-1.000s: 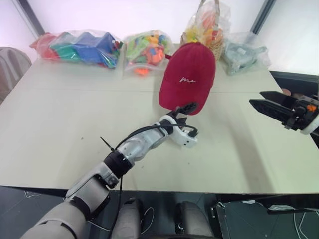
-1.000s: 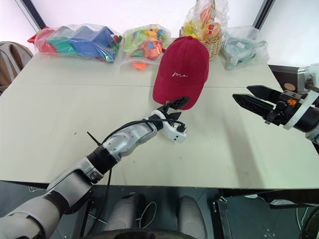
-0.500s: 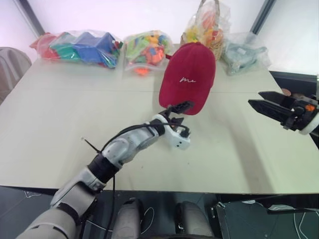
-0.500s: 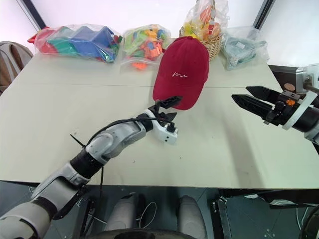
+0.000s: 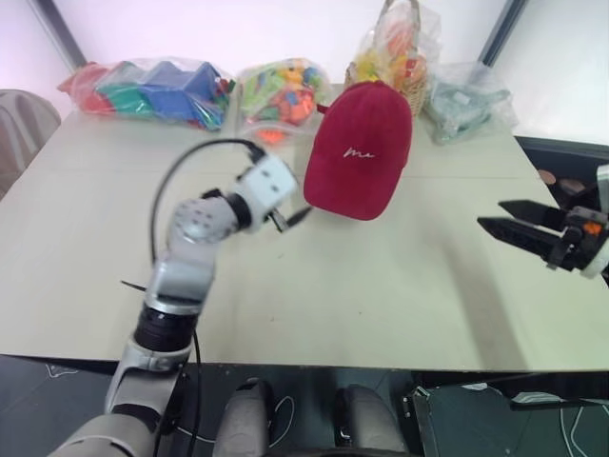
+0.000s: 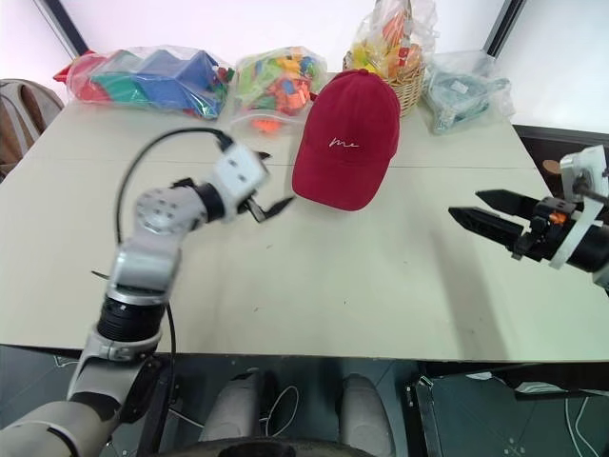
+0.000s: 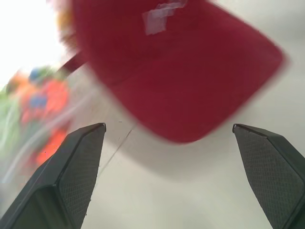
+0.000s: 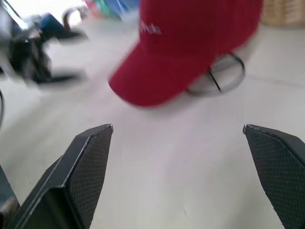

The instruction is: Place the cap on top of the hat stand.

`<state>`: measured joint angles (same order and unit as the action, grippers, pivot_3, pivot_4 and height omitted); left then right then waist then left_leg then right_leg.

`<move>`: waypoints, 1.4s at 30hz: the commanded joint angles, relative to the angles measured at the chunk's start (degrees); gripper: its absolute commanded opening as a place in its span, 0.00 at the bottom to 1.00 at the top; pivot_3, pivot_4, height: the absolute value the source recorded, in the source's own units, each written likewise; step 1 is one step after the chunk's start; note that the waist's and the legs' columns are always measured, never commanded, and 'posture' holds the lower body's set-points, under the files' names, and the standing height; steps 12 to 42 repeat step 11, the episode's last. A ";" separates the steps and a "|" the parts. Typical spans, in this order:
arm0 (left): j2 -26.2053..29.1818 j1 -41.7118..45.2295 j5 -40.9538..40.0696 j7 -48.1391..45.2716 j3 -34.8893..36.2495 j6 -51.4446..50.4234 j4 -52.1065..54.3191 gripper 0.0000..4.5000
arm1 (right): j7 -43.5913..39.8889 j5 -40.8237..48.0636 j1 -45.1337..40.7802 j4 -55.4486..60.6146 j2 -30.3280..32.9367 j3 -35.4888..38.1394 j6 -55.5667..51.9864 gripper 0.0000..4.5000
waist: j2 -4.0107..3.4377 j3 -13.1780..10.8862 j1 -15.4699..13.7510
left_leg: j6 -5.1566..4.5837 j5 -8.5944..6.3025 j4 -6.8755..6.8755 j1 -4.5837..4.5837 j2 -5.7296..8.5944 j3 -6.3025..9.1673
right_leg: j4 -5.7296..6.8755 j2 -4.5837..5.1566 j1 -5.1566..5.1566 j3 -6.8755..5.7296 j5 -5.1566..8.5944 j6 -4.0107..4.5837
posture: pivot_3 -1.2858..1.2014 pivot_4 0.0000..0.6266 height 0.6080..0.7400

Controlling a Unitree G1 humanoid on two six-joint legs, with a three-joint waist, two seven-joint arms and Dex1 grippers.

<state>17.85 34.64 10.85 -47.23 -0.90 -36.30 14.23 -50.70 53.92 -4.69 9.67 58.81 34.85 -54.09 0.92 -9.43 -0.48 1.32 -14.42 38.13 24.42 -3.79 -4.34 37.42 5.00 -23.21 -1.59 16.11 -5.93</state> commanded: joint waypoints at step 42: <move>15.10 -11.06 -23.43 -5.86 17.77 -6.86 0.20 0.99 | -5.41 -6.15 -0.89 -5.89 1.83 0.05 5.25 1.00 | 0.02 -0.02 0.68 | 0.01 0.00 -0.02 -0.02 -0.03 0.01 | 0.00 -0.01 0.03 -0.02 0.00 0.01 | 0.52 0.24 1.00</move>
